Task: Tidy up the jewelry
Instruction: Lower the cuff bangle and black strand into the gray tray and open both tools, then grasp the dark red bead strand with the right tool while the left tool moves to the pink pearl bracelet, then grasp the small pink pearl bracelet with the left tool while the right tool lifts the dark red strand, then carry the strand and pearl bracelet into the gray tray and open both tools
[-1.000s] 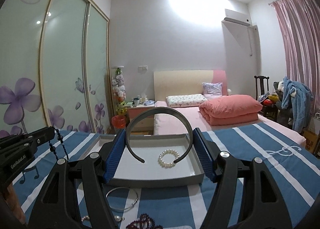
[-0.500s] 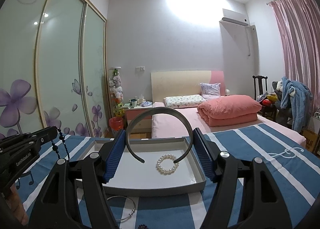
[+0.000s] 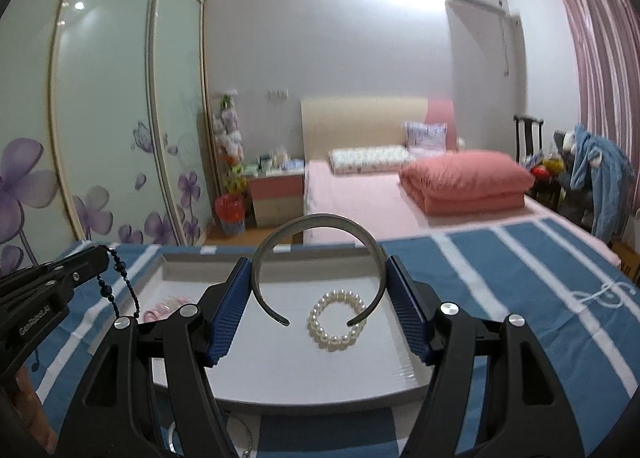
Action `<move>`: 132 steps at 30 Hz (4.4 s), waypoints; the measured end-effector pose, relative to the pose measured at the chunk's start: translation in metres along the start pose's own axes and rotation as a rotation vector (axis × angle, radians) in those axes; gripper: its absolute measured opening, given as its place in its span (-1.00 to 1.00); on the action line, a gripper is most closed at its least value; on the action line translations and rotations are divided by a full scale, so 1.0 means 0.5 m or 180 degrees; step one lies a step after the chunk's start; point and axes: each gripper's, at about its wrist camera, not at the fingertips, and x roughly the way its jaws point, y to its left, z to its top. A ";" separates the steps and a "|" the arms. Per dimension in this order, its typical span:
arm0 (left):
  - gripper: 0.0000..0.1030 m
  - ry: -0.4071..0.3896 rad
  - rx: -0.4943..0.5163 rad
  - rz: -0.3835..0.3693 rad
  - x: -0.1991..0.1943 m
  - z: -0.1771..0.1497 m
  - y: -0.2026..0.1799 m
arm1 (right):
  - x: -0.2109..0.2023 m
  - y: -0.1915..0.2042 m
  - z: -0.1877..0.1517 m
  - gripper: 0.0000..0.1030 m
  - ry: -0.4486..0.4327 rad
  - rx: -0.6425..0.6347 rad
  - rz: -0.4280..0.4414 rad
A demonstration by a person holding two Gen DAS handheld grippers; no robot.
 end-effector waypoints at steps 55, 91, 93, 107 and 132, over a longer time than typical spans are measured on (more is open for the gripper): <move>-0.51 0.0766 -0.0137 -0.0366 -0.195 -0.207 0.051 | -0.100 0.037 -0.177 -0.15 0.1643 -0.0141 0.0787; -0.78 0.1392 0.0404 -0.0052 -0.121 -0.260 0.021 | -0.082 -0.040 -0.178 -0.74 0.1616 -0.0106 0.0193; -0.77 0.1389 0.0409 -0.0047 -0.121 -0.259 0.022 | -0.082 -0.040 -0.179 -0.74 0.1618 -0.0097 0.0198; -0.87 0.1387 0.0458 -0.0062 -0.120 -0.259 0.013 | -0.080 -0.044 -0.177 -0.75 0.1623 -0.0057 0.0223; -0.88 0.0465 -0.0033 -0.0182 -0.236 -0.157 0.032 | -0.194 -0.026 -0.080 -0.83 0.0615 0.0231 0.0634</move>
